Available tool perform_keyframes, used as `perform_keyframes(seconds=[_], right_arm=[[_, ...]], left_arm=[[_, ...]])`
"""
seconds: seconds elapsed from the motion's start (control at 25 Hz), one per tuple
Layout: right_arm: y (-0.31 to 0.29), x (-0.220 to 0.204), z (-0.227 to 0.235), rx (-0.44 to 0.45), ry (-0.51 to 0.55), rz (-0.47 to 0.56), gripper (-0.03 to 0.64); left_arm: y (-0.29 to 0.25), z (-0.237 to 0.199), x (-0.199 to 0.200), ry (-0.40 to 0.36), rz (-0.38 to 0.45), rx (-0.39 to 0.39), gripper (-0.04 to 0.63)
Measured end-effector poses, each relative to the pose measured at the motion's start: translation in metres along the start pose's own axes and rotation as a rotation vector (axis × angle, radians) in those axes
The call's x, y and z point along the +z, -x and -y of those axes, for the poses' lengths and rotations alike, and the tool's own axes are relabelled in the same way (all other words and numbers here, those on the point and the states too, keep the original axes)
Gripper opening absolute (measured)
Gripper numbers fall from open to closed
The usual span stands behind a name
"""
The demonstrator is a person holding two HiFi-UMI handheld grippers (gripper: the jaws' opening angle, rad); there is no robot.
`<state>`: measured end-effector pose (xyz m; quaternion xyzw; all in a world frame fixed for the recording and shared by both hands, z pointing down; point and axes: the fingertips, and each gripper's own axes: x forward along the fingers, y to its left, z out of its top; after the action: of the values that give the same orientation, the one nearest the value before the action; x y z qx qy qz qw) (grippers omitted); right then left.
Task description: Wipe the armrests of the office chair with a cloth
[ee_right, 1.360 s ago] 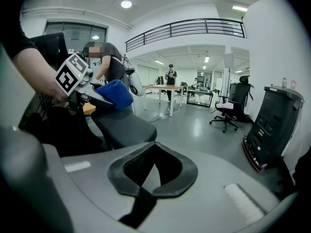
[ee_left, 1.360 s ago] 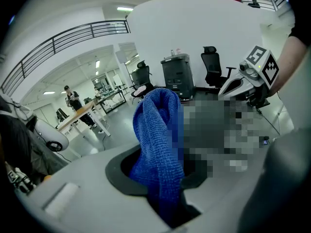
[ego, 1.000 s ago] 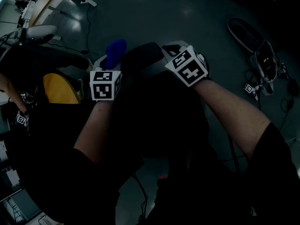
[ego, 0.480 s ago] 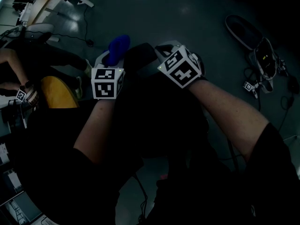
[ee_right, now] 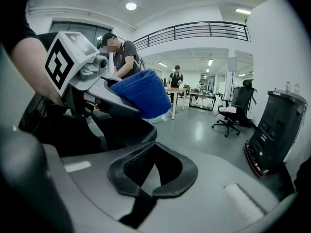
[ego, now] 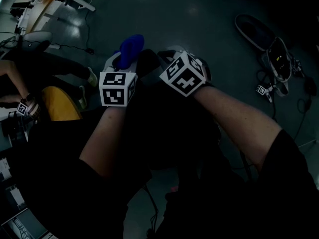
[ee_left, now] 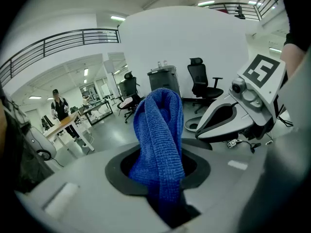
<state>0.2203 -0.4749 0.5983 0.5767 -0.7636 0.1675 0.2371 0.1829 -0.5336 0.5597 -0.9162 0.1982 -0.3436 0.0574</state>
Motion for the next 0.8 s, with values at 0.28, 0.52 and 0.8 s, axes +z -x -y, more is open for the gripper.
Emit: perform_keyframes(seconds=[0.28,0.52,0.8], right_arm=[[0.002,-0.003,0.001,-0.002,0.005,-0.005,0.0],[0.0,-0.001,0.003,-0.002,-0.002,-0.016,-0.002],[0.007,-0.003,0.003,-0.001,-0.011,-0.028,0.002]], left_arm=[[-0.005,0.024,0.013,-0.001,0.018,-0.041,0.126],[-0.009,0.045,0.027,-0.002,0.039,-0.092,0.126],[0.003,0.08,0.044,-0.007,0.097,-0.161,0.126]])
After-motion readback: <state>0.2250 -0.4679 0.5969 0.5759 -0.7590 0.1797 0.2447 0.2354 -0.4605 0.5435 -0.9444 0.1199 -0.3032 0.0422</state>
